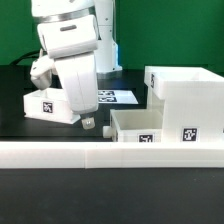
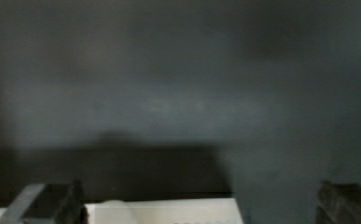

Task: Assemble drawer

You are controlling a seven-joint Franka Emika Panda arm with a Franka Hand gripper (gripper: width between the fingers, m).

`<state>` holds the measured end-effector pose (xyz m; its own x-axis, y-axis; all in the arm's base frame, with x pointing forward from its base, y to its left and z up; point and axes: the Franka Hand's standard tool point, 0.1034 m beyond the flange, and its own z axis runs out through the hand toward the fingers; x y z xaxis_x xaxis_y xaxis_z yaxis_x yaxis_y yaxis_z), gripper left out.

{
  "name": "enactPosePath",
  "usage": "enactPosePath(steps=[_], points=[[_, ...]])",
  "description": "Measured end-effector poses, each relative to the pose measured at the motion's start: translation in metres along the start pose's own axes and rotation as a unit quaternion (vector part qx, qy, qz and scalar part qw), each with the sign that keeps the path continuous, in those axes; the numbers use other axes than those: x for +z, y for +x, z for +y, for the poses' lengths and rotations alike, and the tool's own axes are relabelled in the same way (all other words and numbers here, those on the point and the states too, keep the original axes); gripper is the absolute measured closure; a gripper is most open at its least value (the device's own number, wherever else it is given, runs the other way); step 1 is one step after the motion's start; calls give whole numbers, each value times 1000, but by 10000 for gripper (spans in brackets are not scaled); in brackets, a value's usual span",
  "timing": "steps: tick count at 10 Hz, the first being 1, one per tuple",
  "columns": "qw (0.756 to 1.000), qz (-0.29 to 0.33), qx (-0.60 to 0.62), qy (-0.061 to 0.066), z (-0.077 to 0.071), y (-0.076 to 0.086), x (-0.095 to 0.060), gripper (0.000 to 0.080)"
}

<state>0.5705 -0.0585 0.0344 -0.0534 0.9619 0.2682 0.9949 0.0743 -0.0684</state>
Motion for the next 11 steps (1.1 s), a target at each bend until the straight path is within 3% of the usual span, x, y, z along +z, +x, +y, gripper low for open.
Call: enactPosePath(steps=[2, 3, 4, 5, 8, 9, 11], points=[[1000, 6, 5, -10, 24, 3, -9, 150], [1000, 7, 5, -10, 26, 8, -7, 150], [1000, 5, 7, -19, 29, 11, -5, 150], [999, 0, 6, -39, 33, 14, -2, 150], [999, -1, 7, -36, 22, 16, 9, 150], [998, -11, 8, -63, 23, 14, 13, 150], [998, -8, 11, -55, 16, 20, 22, 150]])
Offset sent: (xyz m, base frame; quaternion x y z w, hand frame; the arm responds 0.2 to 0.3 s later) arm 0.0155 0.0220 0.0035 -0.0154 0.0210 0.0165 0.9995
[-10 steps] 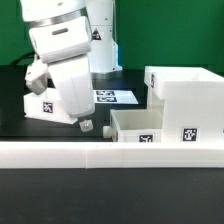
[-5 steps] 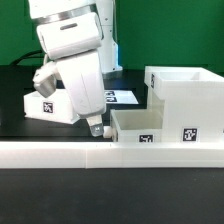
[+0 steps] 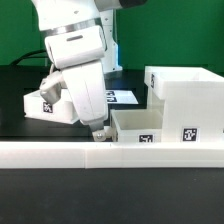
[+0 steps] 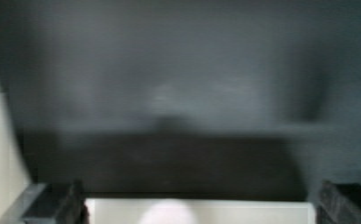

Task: Assemble drawer

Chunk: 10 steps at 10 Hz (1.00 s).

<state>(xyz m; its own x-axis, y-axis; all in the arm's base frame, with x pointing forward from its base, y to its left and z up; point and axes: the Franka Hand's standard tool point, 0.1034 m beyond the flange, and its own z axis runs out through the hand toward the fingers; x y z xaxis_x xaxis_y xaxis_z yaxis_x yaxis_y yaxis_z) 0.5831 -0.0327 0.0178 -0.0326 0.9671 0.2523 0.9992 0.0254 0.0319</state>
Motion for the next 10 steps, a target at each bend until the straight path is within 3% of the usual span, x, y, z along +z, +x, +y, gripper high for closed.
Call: enactPosePath(steps=[4, 8, 10], points=[[1000, -3, -14, 5, 3, 17, 4, 150], [1000, -3, -8, 4, 2, 16, 5, 150], [1000, 1, 0, 0, 4, 31, 8, 150]])
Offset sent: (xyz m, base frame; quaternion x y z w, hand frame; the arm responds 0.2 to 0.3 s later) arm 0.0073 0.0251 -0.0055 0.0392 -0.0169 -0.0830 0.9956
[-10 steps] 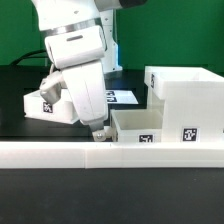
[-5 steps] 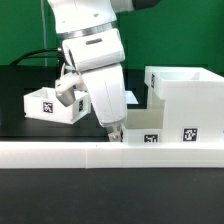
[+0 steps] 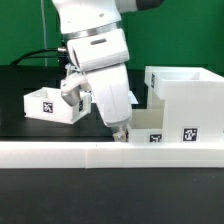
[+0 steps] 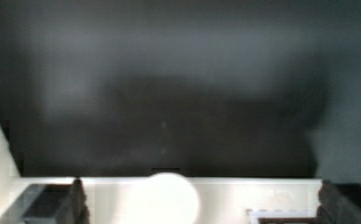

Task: Assemble drawer

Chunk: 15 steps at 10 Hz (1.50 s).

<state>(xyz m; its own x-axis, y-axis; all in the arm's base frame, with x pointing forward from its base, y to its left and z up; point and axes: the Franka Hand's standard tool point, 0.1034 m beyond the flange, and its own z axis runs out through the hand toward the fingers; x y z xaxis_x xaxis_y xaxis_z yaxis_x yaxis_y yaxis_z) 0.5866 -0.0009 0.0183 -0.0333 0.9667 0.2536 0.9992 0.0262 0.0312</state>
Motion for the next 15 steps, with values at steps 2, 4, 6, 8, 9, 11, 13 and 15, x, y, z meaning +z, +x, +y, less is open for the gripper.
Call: enactPosePath(steps=[2, 4, 6, 8, 9, 11, 13, 15], points=[[1000, 4, -6, 1, 1, 9, 3, 150], [1000, 8, -29, 4, 2, 15, 11, 150], [1000, 8, -25, 5, 1, 13, 11, 150], [1000, 10, -28, 6, 1, 21, 14, 150], [999, 12, -31, 7, 1, 28, 15, 150], [1000, 11, -24, 5, 2, 31, 15, 150], [1000, 11, -22, 5, 3, 21, 12, 150], [1000, 9, -20, 16, -1, -7, 6, 150]])
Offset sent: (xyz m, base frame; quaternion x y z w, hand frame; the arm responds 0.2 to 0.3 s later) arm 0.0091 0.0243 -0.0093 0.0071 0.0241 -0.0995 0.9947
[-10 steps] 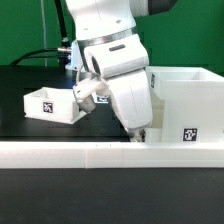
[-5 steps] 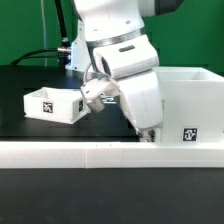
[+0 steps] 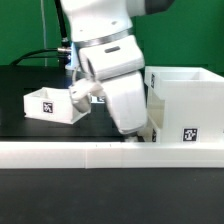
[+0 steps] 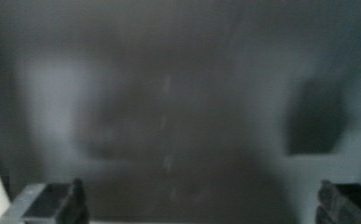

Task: Assemble drawer

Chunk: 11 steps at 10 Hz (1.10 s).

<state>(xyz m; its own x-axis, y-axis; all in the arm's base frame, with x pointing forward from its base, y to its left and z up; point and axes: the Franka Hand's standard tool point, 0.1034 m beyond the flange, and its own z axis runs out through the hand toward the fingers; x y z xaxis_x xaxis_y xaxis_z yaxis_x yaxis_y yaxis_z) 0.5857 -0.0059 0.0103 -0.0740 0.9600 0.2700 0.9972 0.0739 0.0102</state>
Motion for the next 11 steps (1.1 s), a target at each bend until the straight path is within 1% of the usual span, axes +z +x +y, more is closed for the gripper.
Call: enactPosePath(steps=[1, 2, 3, 4, 5, 6, 8, 9, 11], points=[[1000, -4, 7, -5, 0, -10, -6, 150], [1000, -9, 16, -13, -4, -19, -15, 150], [999, -15, 27, -19, -12, -27, -23, 150], [999, -19, 33, -23, -22, -34, -28, 150], [998, -27, 38, -34, -30, -38, -34, 150], [998, -36, 41, -40, -41, -39, -41, 150], [996, -51, 51, -45, -65, -39, -57, 150], [996, -56, 51, -48, -70, -40, -61, 150], [995, -53, 72, -47, -70, -41, -57, 150]])
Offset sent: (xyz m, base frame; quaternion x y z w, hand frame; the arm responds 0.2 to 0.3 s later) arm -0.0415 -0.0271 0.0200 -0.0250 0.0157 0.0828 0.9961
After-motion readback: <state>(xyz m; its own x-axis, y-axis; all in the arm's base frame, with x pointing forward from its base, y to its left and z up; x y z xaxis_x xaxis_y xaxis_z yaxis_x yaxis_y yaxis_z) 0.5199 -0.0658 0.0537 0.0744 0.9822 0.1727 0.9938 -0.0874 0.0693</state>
